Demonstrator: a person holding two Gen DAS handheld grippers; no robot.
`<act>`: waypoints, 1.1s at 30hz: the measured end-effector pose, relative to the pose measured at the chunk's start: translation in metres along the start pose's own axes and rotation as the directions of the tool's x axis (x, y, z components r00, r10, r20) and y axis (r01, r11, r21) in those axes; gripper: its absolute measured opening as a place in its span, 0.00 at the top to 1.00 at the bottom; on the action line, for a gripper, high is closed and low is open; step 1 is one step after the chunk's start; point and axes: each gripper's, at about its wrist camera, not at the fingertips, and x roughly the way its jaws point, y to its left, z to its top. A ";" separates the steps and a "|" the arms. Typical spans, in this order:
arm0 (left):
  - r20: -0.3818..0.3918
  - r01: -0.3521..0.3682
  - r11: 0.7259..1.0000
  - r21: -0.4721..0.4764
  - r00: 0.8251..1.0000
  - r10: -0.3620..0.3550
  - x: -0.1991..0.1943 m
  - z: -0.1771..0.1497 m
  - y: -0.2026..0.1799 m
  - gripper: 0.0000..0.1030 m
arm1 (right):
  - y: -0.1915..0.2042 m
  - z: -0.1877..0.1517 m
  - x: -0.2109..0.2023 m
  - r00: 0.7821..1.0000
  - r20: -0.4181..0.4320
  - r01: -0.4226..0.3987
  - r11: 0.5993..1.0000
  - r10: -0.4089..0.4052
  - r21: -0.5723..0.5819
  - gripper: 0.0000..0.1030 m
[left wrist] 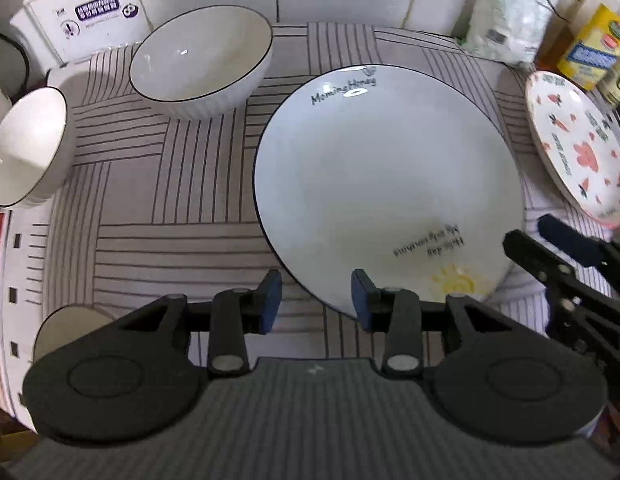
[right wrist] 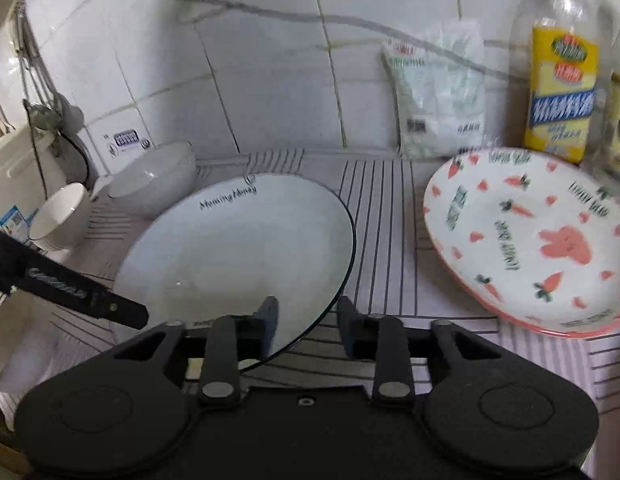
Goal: Organize plates and bowls
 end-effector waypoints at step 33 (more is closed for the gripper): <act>0.059 0.229 0.882 0.411 0.959 -0.277 -0.070 -0.064 -0.214 0.18 | -0.111 -0.091 -0.218 0.869 0.206 0.450 0.892 -0.450 0.050 0.16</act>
